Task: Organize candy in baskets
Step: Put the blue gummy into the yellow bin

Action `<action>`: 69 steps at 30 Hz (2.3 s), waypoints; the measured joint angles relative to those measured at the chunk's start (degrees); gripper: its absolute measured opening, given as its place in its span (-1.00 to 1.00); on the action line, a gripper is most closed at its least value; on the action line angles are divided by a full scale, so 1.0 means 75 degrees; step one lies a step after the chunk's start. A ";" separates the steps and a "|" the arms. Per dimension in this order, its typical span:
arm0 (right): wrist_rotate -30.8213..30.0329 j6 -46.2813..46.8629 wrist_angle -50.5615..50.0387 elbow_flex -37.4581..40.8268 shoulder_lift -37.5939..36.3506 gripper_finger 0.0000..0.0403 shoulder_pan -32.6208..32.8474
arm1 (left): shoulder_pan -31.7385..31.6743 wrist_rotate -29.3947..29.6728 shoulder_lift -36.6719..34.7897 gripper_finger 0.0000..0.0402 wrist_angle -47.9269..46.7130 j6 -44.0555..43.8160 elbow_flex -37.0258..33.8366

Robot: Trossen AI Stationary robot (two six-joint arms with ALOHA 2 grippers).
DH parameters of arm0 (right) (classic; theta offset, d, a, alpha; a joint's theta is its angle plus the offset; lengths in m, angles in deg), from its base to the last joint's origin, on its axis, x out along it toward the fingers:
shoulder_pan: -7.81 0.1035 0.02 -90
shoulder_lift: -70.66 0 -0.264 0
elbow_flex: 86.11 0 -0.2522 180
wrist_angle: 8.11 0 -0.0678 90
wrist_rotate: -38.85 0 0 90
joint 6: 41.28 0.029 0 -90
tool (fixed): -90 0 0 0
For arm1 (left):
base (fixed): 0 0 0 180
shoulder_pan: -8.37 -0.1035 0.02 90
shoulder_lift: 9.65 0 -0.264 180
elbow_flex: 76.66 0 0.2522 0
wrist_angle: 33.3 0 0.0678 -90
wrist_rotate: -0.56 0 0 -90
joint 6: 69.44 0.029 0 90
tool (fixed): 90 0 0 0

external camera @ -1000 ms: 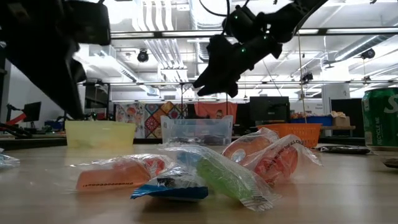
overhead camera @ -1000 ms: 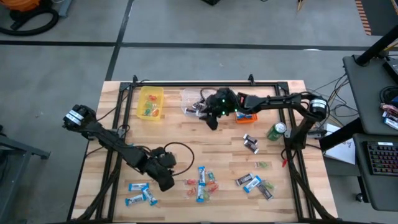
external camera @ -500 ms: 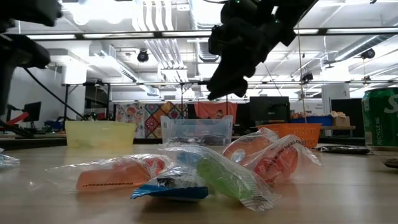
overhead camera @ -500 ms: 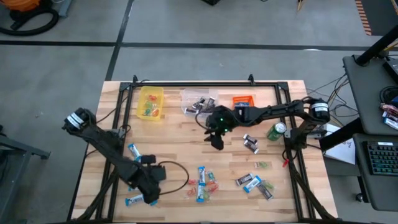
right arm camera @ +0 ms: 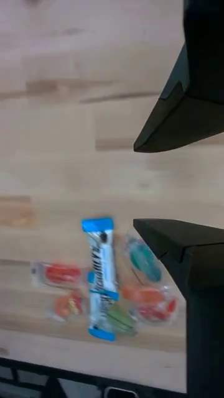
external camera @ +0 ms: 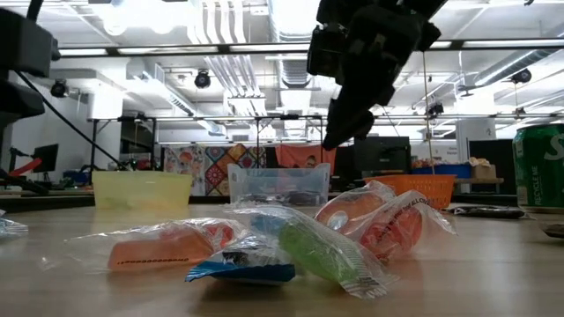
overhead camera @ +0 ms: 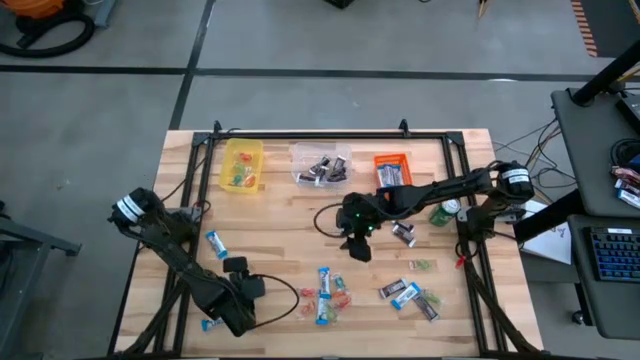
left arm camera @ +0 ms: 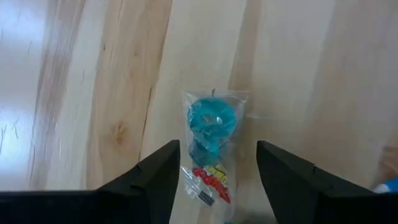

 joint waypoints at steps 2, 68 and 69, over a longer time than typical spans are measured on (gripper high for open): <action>0.0000 0.0004 -0.0034 0.0000 0.0000 -0.15 0.0114 | 0.0002 0.0001 0.0131 -0.02 0.0002 -0.0001 0.0000; -0.0481 0.0521 -0.0504 0.0052 -0.0545 -0.15 0.2126 | -1.1348 0.0650 -0.1798 -0.95 -0.0722 0.6410 -0.0035; -0.0487 0.0524 -0.0502 0.0054 -0.0545 -0.15 0.2126 | -1.1490 0.0654 -0.1755 -0.95 -0.0693 0.6412 -0.0035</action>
